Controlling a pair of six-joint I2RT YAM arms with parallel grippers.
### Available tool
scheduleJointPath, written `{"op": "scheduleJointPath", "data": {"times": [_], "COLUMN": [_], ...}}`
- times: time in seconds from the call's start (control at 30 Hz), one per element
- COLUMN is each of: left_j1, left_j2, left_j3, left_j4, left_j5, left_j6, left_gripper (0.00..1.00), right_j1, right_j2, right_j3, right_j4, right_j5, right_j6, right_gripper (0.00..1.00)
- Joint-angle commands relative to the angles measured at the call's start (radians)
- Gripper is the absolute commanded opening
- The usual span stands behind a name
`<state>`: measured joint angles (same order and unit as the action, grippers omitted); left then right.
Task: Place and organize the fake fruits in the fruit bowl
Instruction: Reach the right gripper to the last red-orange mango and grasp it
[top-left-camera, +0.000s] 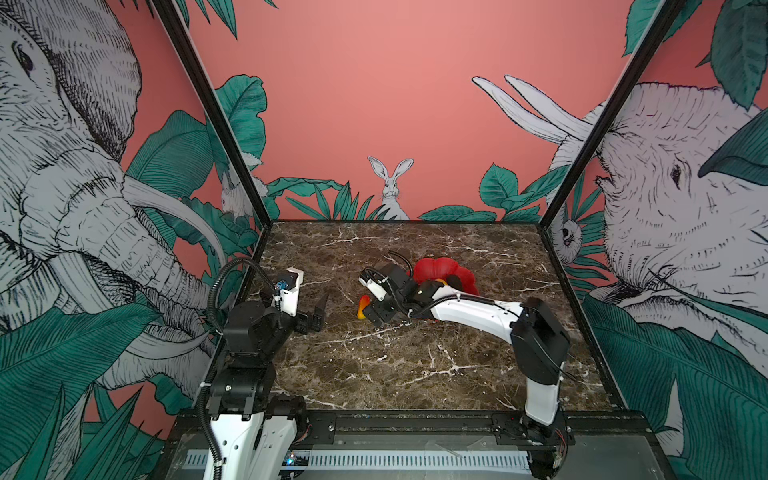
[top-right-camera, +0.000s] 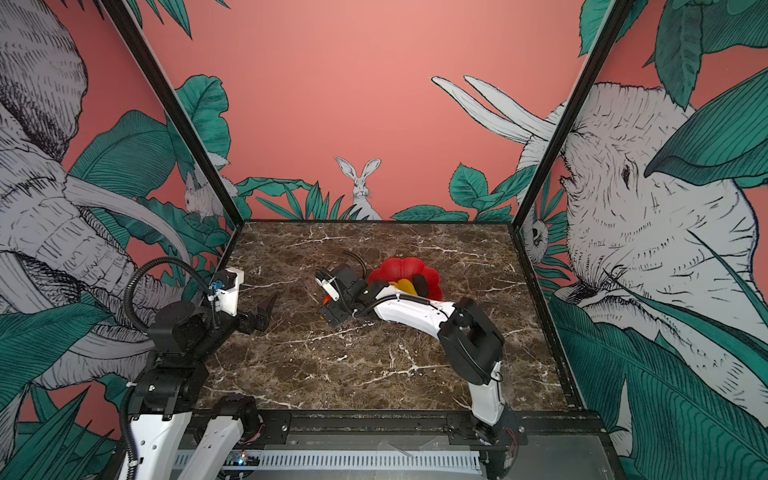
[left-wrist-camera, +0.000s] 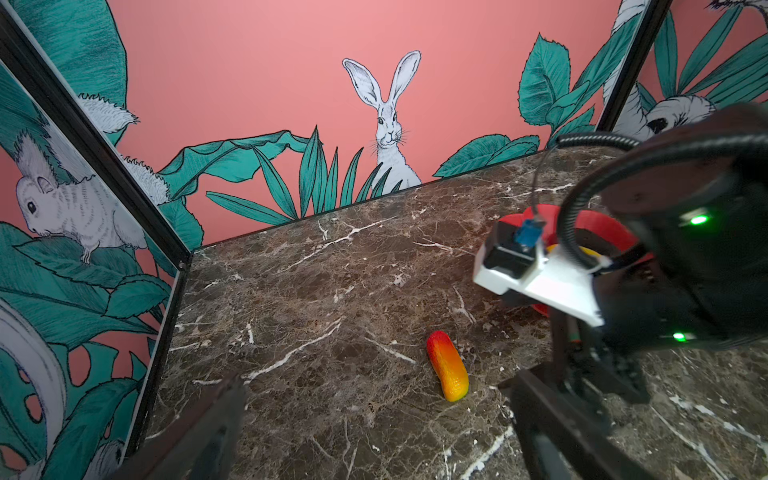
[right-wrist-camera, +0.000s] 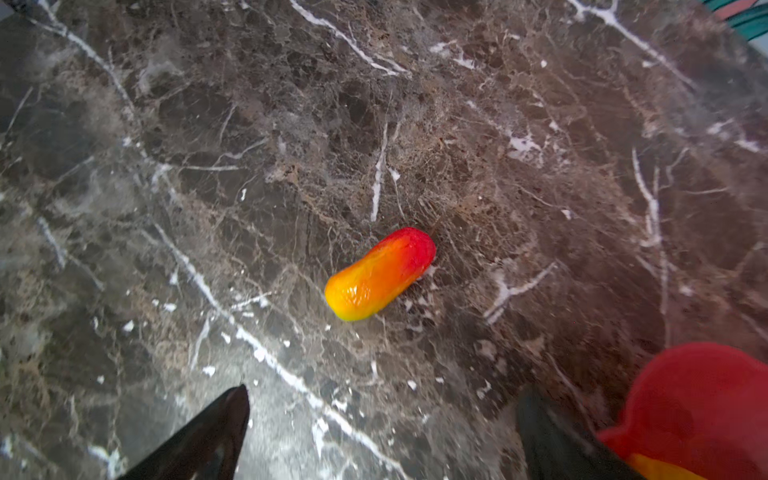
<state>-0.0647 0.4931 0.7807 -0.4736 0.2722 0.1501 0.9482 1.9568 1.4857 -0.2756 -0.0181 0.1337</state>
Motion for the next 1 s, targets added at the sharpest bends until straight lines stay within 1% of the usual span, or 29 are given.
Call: {"op": "scheduleJointPath", "data": {"times": [0.0,0.13,0.23,0.37,0.47,0.67,0.73,0.83,0.87,0.97], "left_j1": [0.002,0.002,0.002,0.003,0.0,0.002,0.0,0.002,0.002,0.003], "left_j2": [-0.005,-0.004,0.001,-0.004,-0.007,-0.008,-0.01,-0.013,-0.014,-0.019], "left_j3": [-0.008,-0.008,-0.006,-0.006,-0.008,-0.006,-0.006,-0.006,-0.006,-0.008], "left_j4": [-0.011,-0.01,-0.009,-0.01,-0.011,-0.01,-0.009,-0.01,-0.01,-0.012], "left_j5": [0.001,0.002,0.005,0.001,-0.002,0.001,0.0,-0.002,-0.004,-0.007], "left_j6": [0.004,0.004,0.005,0.005,0.006,0.007,0.006,0.006,0.007,0.008], "left_gripper": [1.0,1.0,1.0,1.0,1.0,1.0,1.0,1.0,1.0,1.0], "right_j1": [-0.005,-0.003,-0.003,-0.004,-0.004,-0.004,-0.004,-0.005,-0.005,-0.005], "right_j2": [0.069,0.152,0.196,0.269,0.313,0.349,0.355,0.357,0.355,0.331], "right_j3": [0.066,0.117,0.143,0.206,0.245,0.271,0.272,0.27,0.268,0.256], "right_j4": [0.082,0.098,0.125,0.106,0.087,0.058,0.056,0.052,0.051,0.04], "right_j5": [0.018,0.039,0.018,-0.012,-0.02,-0.013,-0.014,-0.023,-0.027,-0.032], "right_j6": [0.157,0.24,0.283,0.337,0.37,0.384,0.382,0.38,0.379,0.352], "right_gripper": [0.99,1.0,0.97,0.86,0.76,0.68,0.62,0.5,0.43,0.31]}}
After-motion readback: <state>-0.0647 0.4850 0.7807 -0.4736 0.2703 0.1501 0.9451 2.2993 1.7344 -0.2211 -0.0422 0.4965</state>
